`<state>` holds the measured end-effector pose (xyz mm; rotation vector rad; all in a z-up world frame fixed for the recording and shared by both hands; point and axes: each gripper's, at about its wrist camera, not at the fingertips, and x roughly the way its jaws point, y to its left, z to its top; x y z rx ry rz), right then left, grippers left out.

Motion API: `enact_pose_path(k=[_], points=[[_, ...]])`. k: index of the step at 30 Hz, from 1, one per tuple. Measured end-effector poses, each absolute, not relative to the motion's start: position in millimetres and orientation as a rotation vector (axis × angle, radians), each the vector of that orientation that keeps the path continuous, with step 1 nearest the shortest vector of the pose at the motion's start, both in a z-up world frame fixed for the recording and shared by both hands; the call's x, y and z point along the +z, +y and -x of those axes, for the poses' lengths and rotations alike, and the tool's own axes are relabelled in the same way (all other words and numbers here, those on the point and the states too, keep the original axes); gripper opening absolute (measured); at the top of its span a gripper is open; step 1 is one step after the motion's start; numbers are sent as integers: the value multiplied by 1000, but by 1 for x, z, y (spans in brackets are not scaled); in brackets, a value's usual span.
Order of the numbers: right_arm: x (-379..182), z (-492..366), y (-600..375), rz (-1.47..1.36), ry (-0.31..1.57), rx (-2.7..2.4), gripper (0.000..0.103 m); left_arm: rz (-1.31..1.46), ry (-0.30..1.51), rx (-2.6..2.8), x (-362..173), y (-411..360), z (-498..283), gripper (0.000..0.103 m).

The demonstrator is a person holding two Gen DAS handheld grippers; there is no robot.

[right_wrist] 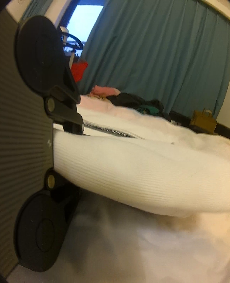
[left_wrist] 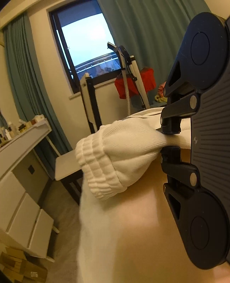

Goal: Fold clothes

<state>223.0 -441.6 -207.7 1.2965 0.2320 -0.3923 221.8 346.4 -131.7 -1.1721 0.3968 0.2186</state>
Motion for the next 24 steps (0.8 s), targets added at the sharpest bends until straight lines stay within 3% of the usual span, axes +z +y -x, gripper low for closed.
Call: enact_pose_path(k=[10,17,20,22,24], points=[[-178,-159,-454,-1361,338,-318,12,1124,360,299,-91,359,-116,12],[-202,-108,-468,-1482,373,-390,14,910,534,356,-97,362,-93,14],[-214,-101,-471,-1548,364,-399,22,788,597,368,-99,357,-95,27],[-215,-96,-472,-1551,374,-412,26,668,615,394,-98,344,-96,41],[-211,-101,-470,-1528,380,-411,34,556,629,411,-94,331,-96,45]])
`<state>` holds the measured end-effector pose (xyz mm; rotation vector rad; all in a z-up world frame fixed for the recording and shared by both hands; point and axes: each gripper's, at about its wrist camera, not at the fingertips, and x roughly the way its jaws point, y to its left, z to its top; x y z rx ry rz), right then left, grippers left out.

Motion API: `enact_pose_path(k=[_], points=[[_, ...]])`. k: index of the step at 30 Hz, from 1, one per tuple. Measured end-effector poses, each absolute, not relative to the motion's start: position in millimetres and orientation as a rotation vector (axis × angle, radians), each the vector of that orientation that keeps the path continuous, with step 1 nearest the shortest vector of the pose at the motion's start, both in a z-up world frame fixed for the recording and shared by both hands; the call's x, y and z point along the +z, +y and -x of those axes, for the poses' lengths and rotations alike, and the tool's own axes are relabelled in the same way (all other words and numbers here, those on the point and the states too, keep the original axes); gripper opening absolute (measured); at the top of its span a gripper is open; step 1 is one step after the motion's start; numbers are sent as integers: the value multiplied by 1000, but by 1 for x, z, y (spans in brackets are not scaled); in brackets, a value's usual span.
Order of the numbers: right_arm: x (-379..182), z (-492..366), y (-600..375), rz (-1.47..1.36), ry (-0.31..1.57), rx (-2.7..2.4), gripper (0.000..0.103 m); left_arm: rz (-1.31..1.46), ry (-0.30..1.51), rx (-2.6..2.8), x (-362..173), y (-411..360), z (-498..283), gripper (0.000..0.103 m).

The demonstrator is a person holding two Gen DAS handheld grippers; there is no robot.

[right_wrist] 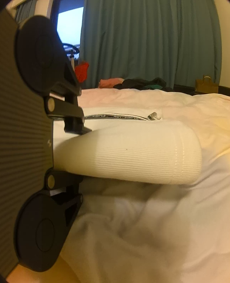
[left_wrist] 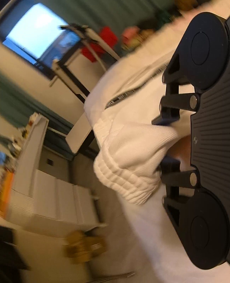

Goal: Fold clothes

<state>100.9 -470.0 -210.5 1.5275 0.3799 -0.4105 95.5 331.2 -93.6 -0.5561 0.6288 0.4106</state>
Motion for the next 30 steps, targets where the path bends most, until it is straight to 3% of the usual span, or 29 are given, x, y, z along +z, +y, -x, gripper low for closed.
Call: enact_pose_path(k=[1,3,6,10,20,25,28,30], points=[[-208,-105,-469,-1516,380,-405,38,523,634,410,-92,326,-95,48],[-206,-109,-469,-1511,348,-382,59,479,639,412,-88,315,-91,55],[-205,-109,-472,-1507,274,-362,65,407,627,416,-78,296,-83,61],[-205,-98,-482,-1469,177,-363,65,301,579,387,-62,269,-68,71],[-212,-124,-497,-1412,226,-393,65,165,450,222,-39,188,-72,77],[-214,-121,-497,-1411,225,-395,63,99,439,108,-53,123,-91,79],[-212,-122,-498,-1393,253,-407,51,80,484,26,-74,85,-104,79],[-215,-120,-499,-1412,258,-423,36,40,500,-21,-92,60,-112,79]])
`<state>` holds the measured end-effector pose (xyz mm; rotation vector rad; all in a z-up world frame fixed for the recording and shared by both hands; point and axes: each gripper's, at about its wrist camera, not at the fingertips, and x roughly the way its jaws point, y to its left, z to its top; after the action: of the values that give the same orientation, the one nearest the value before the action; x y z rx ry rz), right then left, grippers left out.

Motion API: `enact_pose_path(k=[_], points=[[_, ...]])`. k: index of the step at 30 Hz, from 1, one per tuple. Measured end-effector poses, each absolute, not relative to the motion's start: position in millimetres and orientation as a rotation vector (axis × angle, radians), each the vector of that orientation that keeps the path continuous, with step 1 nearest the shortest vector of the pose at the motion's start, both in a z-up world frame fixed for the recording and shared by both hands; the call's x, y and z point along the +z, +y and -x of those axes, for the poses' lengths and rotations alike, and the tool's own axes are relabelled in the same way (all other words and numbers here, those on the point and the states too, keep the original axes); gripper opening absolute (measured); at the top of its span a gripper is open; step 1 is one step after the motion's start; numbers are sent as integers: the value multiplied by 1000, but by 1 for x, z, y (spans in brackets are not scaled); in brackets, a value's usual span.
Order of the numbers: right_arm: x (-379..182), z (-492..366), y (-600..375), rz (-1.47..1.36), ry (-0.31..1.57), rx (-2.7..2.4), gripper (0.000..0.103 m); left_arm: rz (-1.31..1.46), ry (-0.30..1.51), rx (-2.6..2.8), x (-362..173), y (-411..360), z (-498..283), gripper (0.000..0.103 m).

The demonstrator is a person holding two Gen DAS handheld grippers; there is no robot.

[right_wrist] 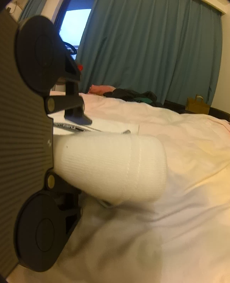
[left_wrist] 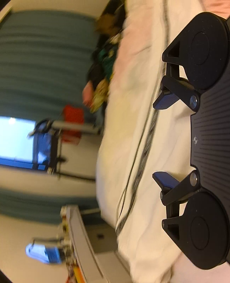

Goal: Fold clothes

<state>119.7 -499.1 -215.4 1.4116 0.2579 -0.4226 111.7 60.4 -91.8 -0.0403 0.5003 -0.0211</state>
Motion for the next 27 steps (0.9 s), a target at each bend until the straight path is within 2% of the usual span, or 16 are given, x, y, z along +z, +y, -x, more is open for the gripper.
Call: enact_pose_path(k=[4,6,11,14,21,27], points=[[-220,-112,-497,-1433,265,-443,24,-53,523,-63,-118,28,-124,80],[-208,-116,-492,-1336,288,-462,20,-68,552,-61,-128,25,-130,80],[-169,-125,-467,-1084,296,-503,16,-57,655,-54,-141,30,-145,80],[-136,-127,-439,-910,278,-487,15,-73,644,-49,-139,33,-141,80],[-65,-144,-310,-322,223,-306,15,2,568,-32,-109,52,-131,79],[-71,-141,-157,131,186,-78,15,107,527,9,-86,79,-125,79]])
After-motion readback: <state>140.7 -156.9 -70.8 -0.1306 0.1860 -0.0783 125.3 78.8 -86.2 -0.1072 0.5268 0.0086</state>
